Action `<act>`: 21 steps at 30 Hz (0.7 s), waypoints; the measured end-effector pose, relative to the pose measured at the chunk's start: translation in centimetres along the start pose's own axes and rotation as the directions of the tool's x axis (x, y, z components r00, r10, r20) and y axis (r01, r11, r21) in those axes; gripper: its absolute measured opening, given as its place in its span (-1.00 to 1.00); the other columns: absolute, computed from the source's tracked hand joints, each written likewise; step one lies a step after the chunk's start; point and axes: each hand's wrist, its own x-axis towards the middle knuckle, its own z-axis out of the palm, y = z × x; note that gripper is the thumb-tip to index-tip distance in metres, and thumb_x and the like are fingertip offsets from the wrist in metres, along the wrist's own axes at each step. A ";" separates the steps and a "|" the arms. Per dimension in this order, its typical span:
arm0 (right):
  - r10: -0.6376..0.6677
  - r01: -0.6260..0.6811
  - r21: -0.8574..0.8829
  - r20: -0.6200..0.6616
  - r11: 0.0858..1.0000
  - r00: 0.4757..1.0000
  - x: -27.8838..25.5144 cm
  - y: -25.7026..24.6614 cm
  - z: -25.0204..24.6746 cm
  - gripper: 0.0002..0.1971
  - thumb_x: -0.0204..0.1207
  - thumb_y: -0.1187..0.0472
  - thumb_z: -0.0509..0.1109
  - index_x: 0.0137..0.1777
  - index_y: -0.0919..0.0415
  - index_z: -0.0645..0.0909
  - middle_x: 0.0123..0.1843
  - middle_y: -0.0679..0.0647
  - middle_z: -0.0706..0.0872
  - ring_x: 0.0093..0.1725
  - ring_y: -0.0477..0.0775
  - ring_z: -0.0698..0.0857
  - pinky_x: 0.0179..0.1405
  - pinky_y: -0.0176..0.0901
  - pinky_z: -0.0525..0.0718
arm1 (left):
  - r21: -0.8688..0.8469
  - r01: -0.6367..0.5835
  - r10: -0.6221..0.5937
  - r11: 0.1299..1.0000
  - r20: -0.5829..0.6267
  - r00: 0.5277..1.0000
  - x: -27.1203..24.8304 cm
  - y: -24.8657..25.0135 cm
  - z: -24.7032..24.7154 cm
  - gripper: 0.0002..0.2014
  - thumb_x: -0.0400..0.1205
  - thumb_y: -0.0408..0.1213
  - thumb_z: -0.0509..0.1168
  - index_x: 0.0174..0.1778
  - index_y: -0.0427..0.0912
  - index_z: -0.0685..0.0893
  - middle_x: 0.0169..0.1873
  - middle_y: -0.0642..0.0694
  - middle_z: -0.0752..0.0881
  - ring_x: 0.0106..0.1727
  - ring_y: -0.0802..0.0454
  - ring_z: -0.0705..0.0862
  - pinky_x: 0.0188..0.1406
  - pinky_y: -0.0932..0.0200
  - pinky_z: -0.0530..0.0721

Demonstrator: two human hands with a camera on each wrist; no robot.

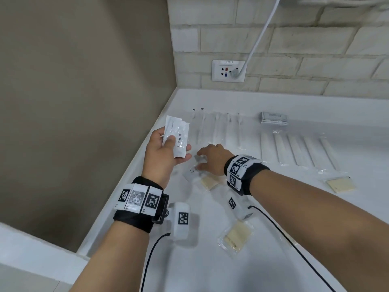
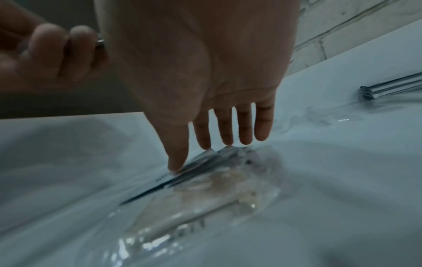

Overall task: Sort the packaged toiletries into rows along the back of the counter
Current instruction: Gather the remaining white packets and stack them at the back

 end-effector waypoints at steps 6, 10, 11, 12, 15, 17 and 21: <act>0.015 -0.018 0.033 0.072 0.999 0.997 1.0 0.2 -0.7 -0.32 0.44 0.10 0.54 0.55 0.15 0.39 0.44 0.10 0.52 0.42 0.17 0.53 0.34 -0.04 0.57 | 0.038 0.034 -0.034 0.999 -0.010 0.999 0.6 -1.1 -0.1 -0.74 0.77 -0.37 0.08 0.36 -0.11 0.46 0.17 -0.13 0.67 -0.07 -0.11 0.80 -0.33 0.13 0.78; -0.055 0.044 0.139 0.070 0.989 0.996 0.7 1.3 -2.1 -0.70 0.50 0.20 0.48 0.21 0.28 0.69 0.00 0.01 0.61 0.04 0.04 0.59 0.01 -0.20 0.52 | 0.097 0.028 -0.028 0.995 -0.002 1.000 0.9 -1.8 0.2 -0.76 0.77 -0.37 0.06 0.31 -0.07 0.47 0.04 -0.03 0.69 -0.13 -0.05 0.79 -0.36 0.18 0.74; -0.066 0.053 0.210 0.056 0.976 0.996 0.5 1.7 -2.5 -0.74 0.51 0.18 0.47 0.15 0.29 0.71 -0.05 0.01 0.61 -0.02 0.03 0.57 -0.03 -0.20 0.49 | 0.104 0.028 -0.028 0.994 -0.002 1.000 0.9 -1.9 0.3 -0.76 0.77 -0.38 0.06 0.30 -0.08 0.47 0.01 -0.03 0.70 -0.16 -0.05 0.79 -0.36 0.17 0.74; -0.072 0.057 0.284 0.043 0.957 0.997 0.3 2.1 -3.0 -0.74 0.53 0.15 0.46 0.10 0.33 0.71 -0.09 0.04 0.61 -0.07 0.04 0.56 -0.05 -0.19 0.49 | 0.105 0.028 -0.027 0.994 -0.006 1.000 1.0 -2.0 0.4 -0.76 0.76 -0.39 0.05 0.30 -0.10 0.48 -0.01 -0.05 0.70 -0.19 -0.04 0.77 -0.35 0.15 0.74; -0.057 0.050 0.505 -0.002 0.861 0.998 -0.7 3.1 -4.9 -0.74 0.56 0.14 0.44 -0.04 0.41 0.67 -0.17 0.16 0.61 -0.19 0.07 0.60 0.00 0.03 0.66 | 0.146 0.015 -0.012 0.989 -0.025 1.000 1.1 -2.4 0.5 -0.74 0.75 -0.38 0.05 0.31 -0.11 0.50 0.00 -0.13 0.73 -0.26 0.02 0.74 -0.37 0.17 0.68; -0.064 0.060 0.642 -0.017 0.764 0.998 -1.7 3.5 -6.1 -0.87 0.60 0.22 0.38 -0.09 0.28 0.66 -0.16 0.22 0.70 -0.23 0.07 0.69 0.08 0.01 0.74 | 0.179 0.010 -0.005 0.984 -0.029 1.000 1.1 -2.6 0.5 -0.73 0.75 -0.37 0.05 0.32 -0.10 0.51 0.02 -0.12 0.73 -0.25 0.03 0.74 -0.40 0.21 0.64; -0.052 0.070 0.735 -0.048 0.674 0.998 -3.2 4.2 -7.2 -0.86 0.66 0.26 0.30 -0.12 0.18 0.64 -0.09 0.27 0.74 -0.24 0.14 0.75 0.11 0.08 0.73 | 0.184 0.000 0.002 0.983 -0.013 1.000 0.8 -2.3 1.0 -0.75 0.75 -0.37 0.04 0.28 -0.06 0.51 -0.03 -0.06 0.73 -0.21 -0.03 0.73 -0.38 0.18 0.61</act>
